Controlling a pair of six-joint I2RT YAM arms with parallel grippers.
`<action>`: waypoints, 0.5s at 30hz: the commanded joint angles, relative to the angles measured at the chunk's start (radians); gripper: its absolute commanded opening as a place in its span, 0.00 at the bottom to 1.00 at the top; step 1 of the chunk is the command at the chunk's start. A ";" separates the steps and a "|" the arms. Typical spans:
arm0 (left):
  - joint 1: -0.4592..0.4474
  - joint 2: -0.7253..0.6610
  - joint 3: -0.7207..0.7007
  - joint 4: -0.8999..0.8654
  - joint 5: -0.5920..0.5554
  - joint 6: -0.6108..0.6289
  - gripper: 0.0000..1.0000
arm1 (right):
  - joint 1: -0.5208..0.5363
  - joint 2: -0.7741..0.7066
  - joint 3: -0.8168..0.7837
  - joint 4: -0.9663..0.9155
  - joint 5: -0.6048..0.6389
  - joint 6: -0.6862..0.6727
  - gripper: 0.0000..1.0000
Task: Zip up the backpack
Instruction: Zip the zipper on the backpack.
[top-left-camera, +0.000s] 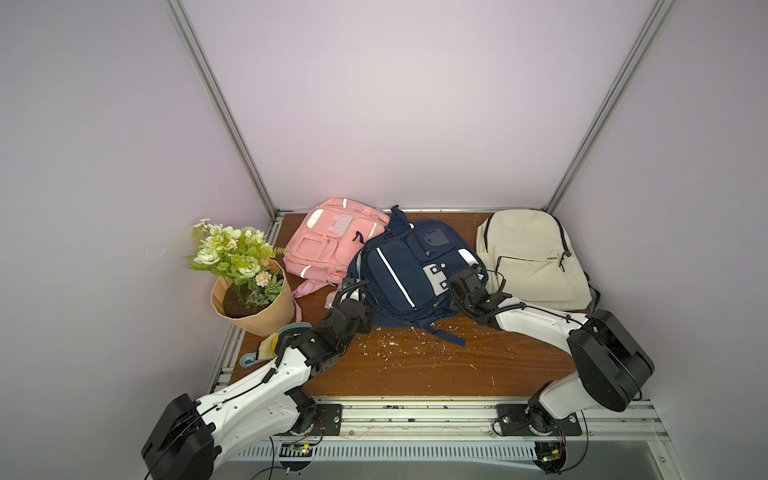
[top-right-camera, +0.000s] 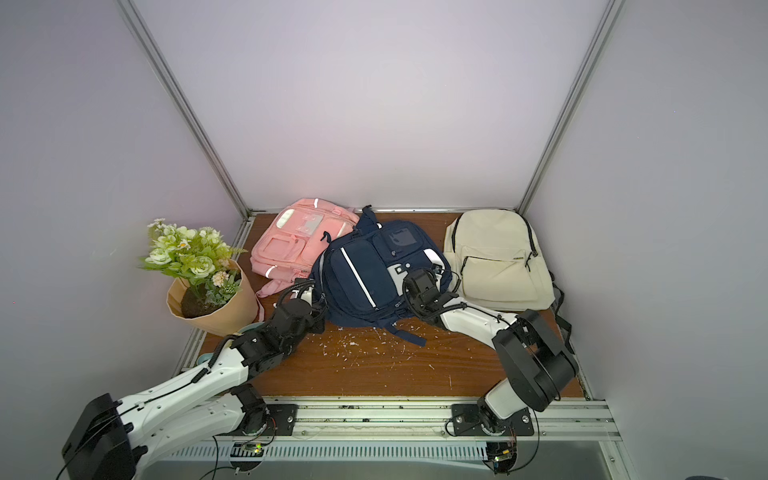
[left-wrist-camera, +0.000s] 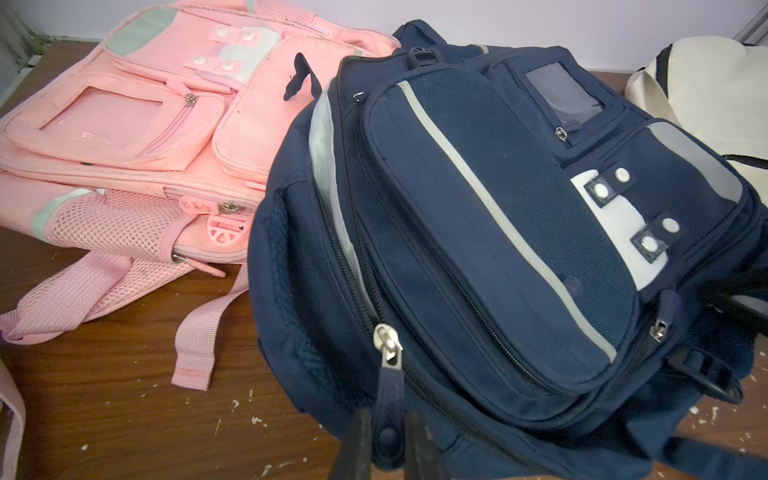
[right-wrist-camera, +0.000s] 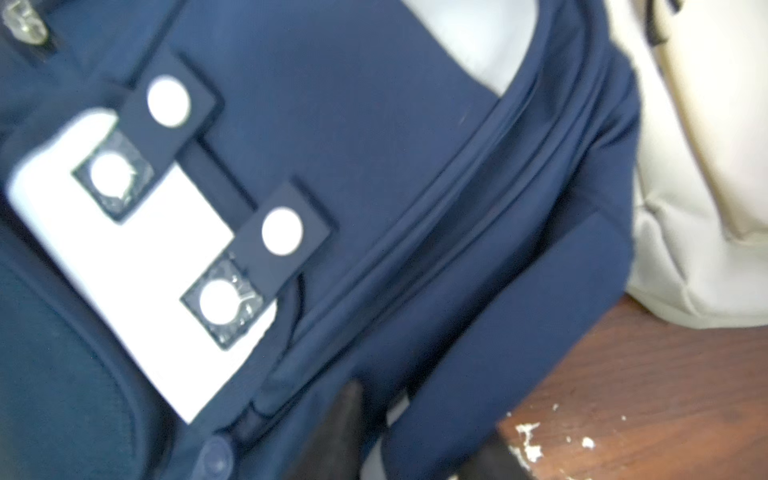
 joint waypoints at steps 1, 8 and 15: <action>-0.017 -0.027 -0.012 0.050 0.049 0.035 0.00 | -0.001 -0.043 0.060 0.003 0.027 -0.065 0.14; -0.250 -0.062 0.021 0.075 0.056 0.164 0.00 | -0.101 -0.109 0.097 -0.023 0.004 -0.203 0.00; -0.353 0.034 0.035 0.108 0.098 0.161 0.00 | -0.239 -0.059 0.280 -0.068 -0.079 -0.310 0.00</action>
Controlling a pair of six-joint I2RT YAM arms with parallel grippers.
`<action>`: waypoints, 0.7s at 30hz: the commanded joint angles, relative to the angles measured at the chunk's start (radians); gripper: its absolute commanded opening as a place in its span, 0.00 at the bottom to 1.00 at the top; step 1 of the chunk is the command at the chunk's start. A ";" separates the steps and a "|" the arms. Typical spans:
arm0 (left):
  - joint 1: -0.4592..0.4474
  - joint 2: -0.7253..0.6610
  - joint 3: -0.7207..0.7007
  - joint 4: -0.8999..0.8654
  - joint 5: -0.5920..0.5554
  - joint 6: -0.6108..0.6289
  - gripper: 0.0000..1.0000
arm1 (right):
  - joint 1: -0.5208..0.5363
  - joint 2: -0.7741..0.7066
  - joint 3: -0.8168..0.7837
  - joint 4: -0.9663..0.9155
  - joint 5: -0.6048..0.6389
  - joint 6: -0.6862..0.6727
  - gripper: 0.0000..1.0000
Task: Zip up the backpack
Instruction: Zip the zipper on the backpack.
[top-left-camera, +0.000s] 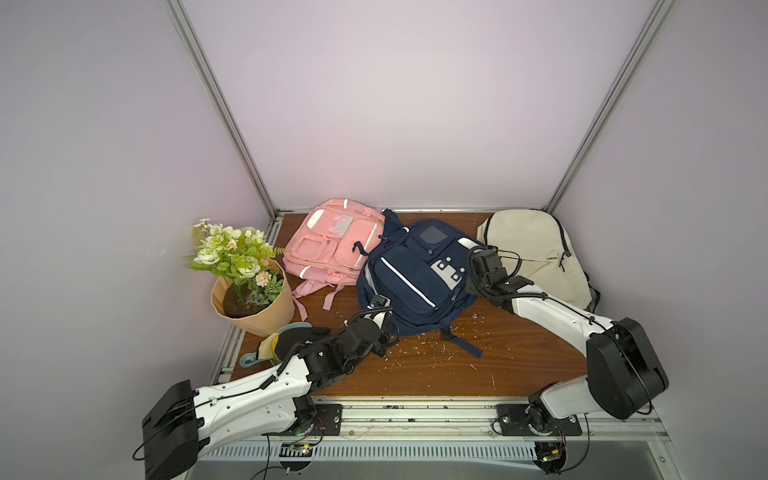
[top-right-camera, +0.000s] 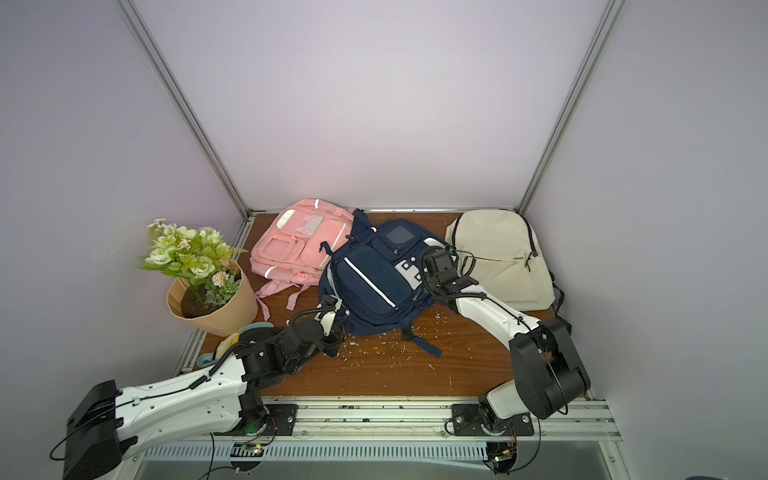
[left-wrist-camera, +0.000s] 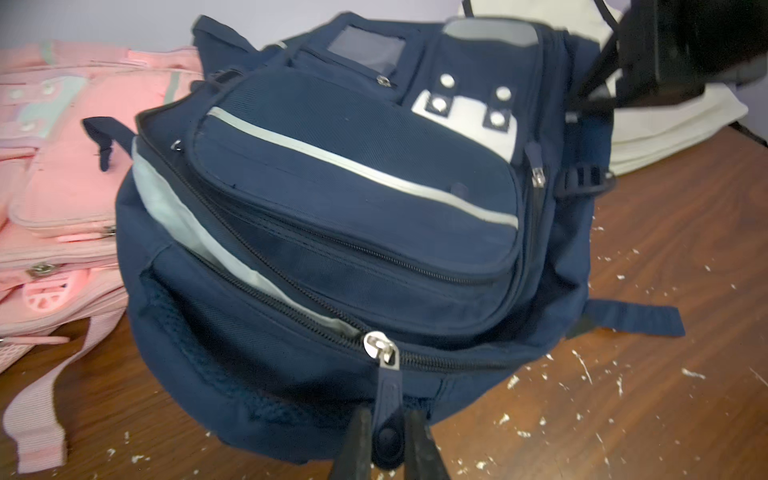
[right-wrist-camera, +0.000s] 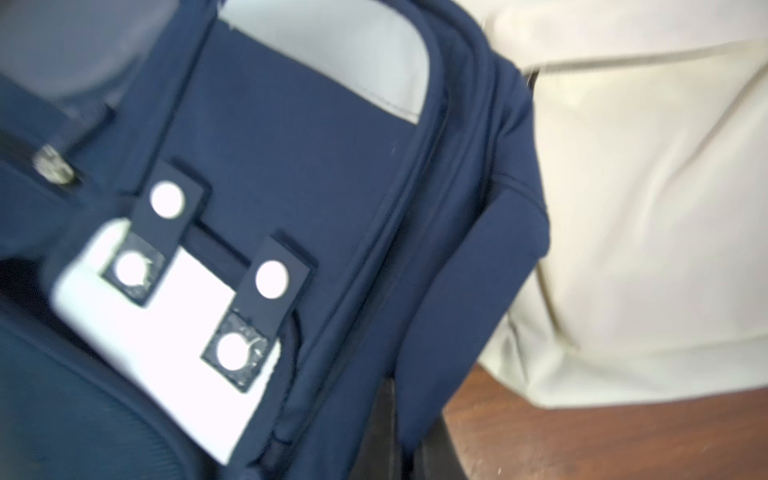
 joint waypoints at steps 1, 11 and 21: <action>-0.059 0.037 0.049 0.074 0.064 0.022 0.00 | -0.050 0.020 0.149 0.049 -0.050 -0.076 0.00; -0.121 0.257 0.152 0.151 0.068 0.007 0.00 | -0.120 0.229 0.407 -0.068 -0.039 -0.057 0.47; -0.123 0.494 0.228 0.272 0.120 -0.015 0.00 | -0.018 -0.118 -0.123 -0.037 -0.128 0.181 0.66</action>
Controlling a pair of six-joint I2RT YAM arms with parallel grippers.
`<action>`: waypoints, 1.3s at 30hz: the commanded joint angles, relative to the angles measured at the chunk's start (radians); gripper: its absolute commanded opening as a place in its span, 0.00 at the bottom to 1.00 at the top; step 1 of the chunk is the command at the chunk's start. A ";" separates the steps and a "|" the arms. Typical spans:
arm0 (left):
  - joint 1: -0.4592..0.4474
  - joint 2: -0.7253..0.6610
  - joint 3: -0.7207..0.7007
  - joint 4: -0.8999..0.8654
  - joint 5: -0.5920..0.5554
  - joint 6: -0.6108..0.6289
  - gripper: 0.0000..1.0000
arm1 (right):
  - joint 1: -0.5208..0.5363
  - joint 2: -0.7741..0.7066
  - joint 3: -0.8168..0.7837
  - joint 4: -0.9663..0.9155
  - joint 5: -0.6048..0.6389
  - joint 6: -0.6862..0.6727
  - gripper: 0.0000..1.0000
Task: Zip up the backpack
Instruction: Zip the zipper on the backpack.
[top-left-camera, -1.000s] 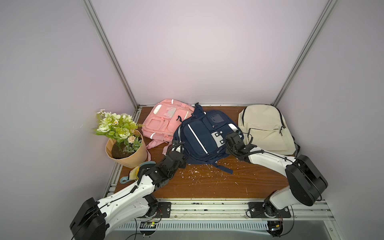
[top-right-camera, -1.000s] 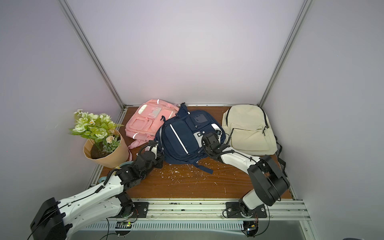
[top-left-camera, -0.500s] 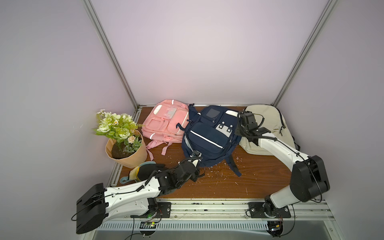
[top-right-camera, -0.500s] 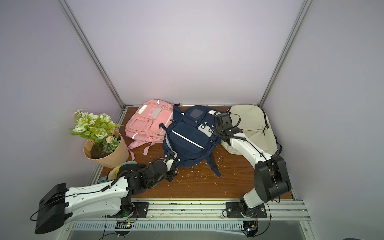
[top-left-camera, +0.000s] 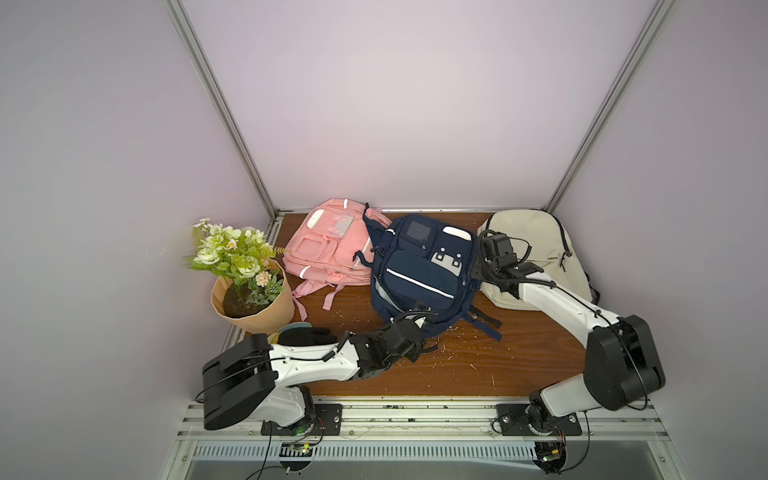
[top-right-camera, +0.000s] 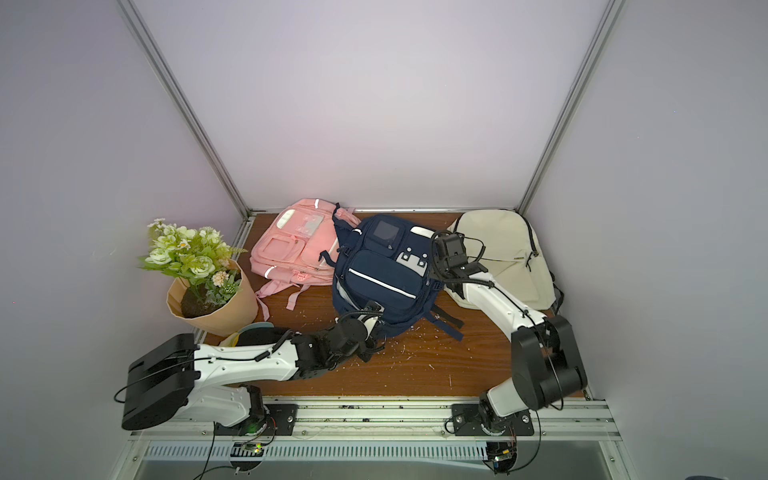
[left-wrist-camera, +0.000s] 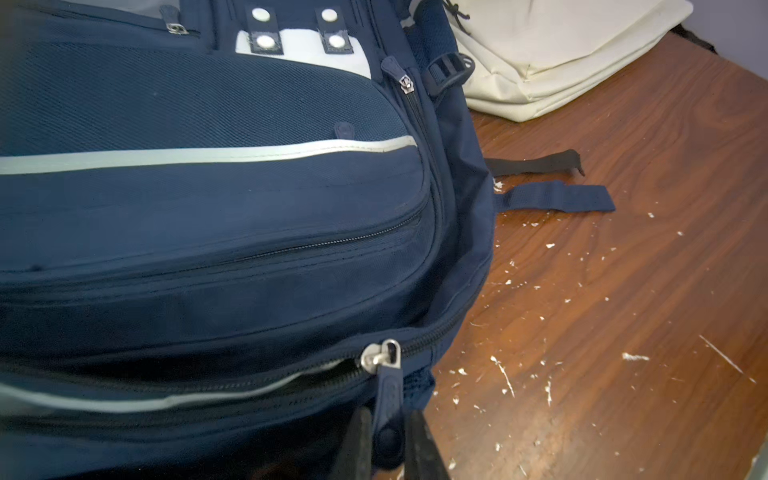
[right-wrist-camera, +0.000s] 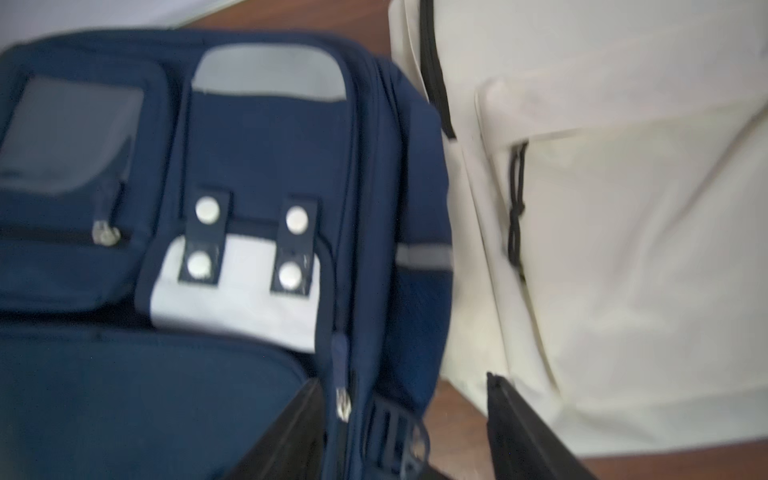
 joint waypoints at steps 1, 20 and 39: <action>-0.014 0.031 0.036 0.085 0.067 -0.007 0.00 | 0.036 -0.079 -0.123 0.017 -0.075 0.118 0.66; -0.015 -0.099 -0.021 0.015 0.026 0.035 0.00 | 0.160 -0.028 -0.265 0.182 -0.144 0.225 0.15; 0.125 -0.240 -0.082 -0.233 -0.164 -0.017 0.00 | -0.133 -0.023 -0.009 -0.019 0.025 -0.024 0.00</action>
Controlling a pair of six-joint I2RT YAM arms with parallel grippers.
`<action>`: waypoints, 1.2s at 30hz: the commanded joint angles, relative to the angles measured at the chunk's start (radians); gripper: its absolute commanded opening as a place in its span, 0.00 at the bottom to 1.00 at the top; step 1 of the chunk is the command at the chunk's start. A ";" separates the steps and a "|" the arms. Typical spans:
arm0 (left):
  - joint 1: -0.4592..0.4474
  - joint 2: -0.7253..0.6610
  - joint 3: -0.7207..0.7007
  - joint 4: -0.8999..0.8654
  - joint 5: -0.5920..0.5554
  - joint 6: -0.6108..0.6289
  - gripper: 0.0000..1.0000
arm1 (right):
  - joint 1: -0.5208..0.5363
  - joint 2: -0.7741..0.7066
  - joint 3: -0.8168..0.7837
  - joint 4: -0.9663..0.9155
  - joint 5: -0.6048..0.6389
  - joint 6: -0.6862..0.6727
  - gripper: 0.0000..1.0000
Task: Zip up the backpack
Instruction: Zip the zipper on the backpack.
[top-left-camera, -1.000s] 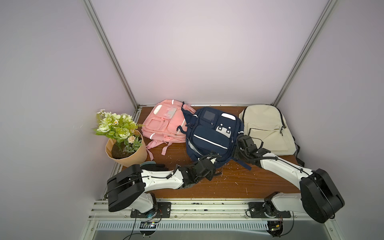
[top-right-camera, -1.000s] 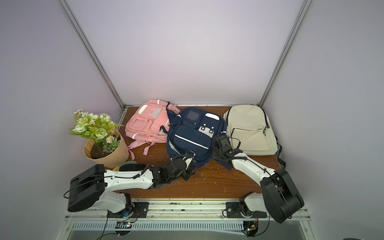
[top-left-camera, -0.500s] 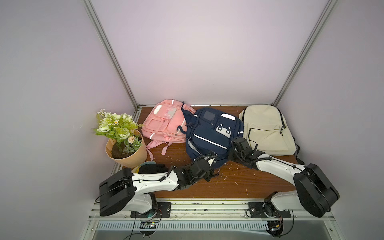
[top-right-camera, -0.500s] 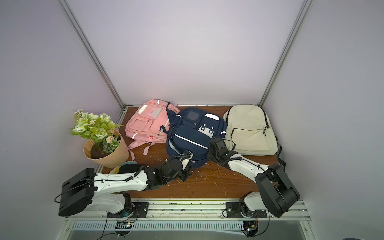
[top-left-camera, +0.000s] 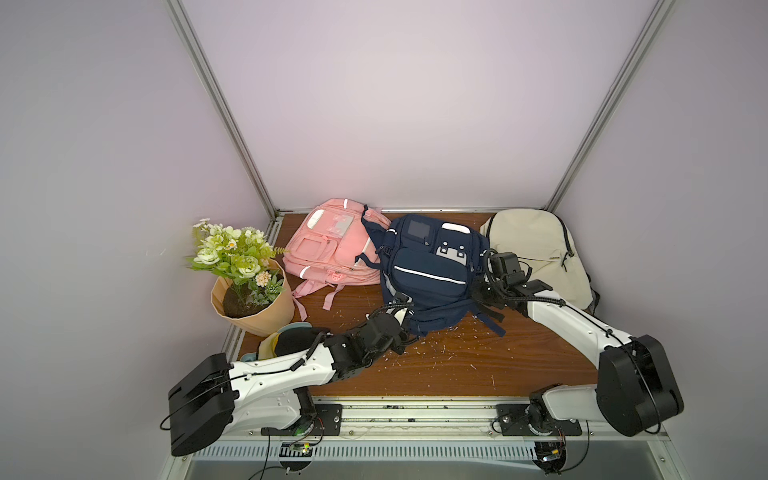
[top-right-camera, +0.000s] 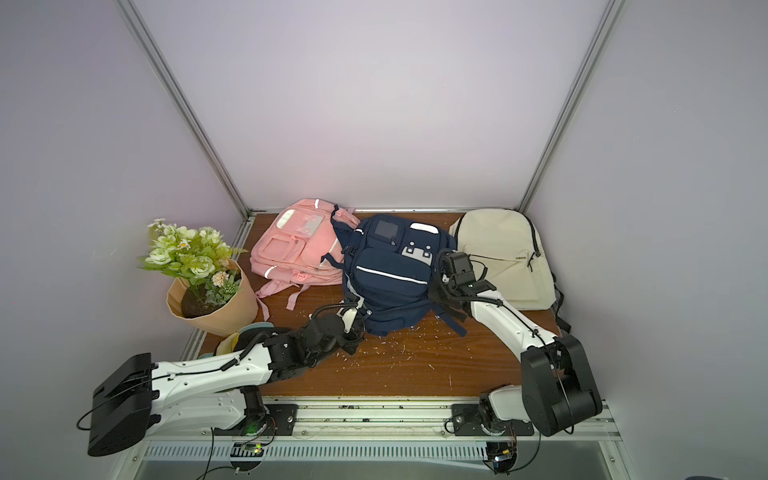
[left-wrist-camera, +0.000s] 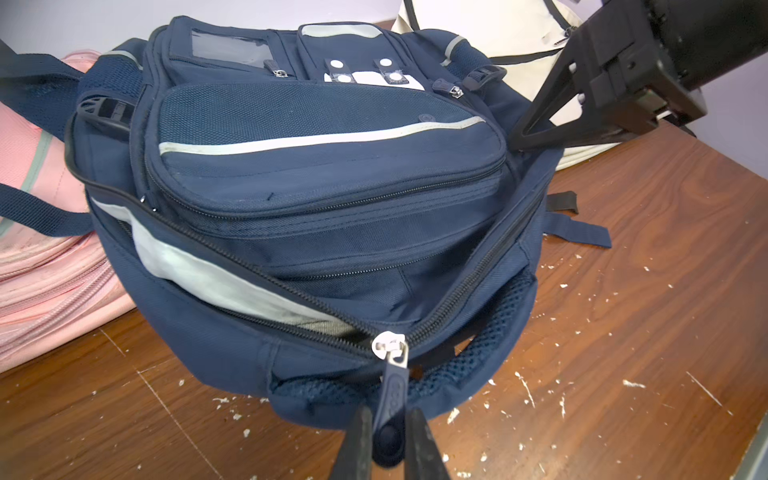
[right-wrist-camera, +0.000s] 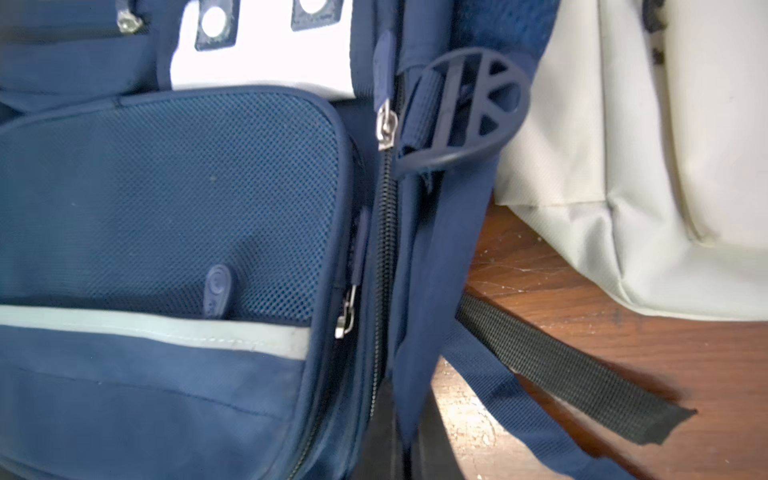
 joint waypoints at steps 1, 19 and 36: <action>0.028 0.030 0.015 -0.154 -0.139 -0.009 0.00 | -0.067 0.012 0.069 0.004 0.320 -0.063 0.00; -0.033 0.020 0.084 0.008 0.066 0.082 0.00 | 0.258 -0.324 -0.292 0.504 -0.334 -0.475 0.68; -0.043 -0.034 0.065 0.004 0.045 0.076 0.00 | 0.401 -0.098 -0.271 0.613 -0.431 -0.637 0.62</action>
